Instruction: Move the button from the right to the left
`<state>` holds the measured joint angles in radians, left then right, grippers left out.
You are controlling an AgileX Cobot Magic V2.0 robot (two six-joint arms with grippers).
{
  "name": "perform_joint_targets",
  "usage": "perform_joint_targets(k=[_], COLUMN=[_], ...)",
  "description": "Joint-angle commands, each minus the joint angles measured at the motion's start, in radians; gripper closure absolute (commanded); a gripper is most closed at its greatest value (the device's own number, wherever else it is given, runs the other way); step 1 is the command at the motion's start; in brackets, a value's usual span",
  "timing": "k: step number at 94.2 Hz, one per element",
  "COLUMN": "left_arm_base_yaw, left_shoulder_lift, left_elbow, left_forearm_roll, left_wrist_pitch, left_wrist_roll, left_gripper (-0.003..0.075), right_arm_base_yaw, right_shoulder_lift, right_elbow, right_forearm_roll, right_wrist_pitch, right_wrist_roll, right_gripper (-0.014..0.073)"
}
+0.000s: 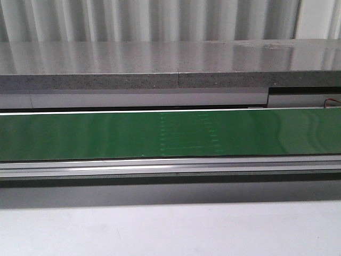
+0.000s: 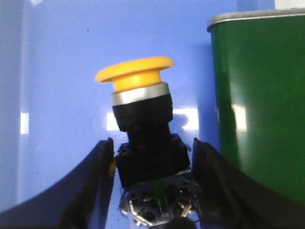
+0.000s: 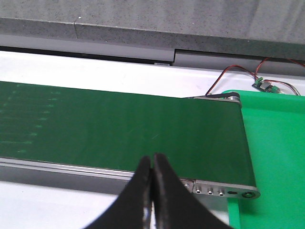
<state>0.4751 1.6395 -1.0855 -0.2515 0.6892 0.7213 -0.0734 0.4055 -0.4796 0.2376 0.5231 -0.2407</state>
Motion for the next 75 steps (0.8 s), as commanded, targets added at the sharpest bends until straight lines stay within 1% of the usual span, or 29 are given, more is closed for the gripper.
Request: perform_joint_targets(k=[1,21,57,66,75], left_arm_base_yaw=[0.003,0.003,0.003,0.003,0.003], left_shoulder_lift=[0.006,0.086,0.113,0.13,0.149], left_elbow=[-0.034,-0.035,-0.035,-0.035,-0.035], left_forearm_roll=[-0.03,-0.038,-0.042,-0.046,-0.071], left_wrist_pitch=[-0.055,-0.074,-0.081,-0.097,-0.097], left_wrist_roll=[0.033,0.049,0.051,0.071,0.133], left_gripper=[0.0729,0.0729,0.0729,0.0729,0.0729], right_arm_base_yaw=[0.001,0.001,0.001,0.001,0.001], right_shoulder_lift=[0.004,0.004,0.004,0.004,0.004], right_elbow=[-0.027,-0.027,-0.027,-0.027,-0.027], right_forearm_roll=[-0.002,-0.002,-0.002,-0.002,-0.002], right_wrist_pitch=[-0.067,-0.067,-0.067,-0.067,-0.067], right_wrist_roll=[-0.006,-0.006,-0.006,-0.006,-0.006], right_gripper=[0.0662,0.0662,0.0662,0.0662,0.0662])
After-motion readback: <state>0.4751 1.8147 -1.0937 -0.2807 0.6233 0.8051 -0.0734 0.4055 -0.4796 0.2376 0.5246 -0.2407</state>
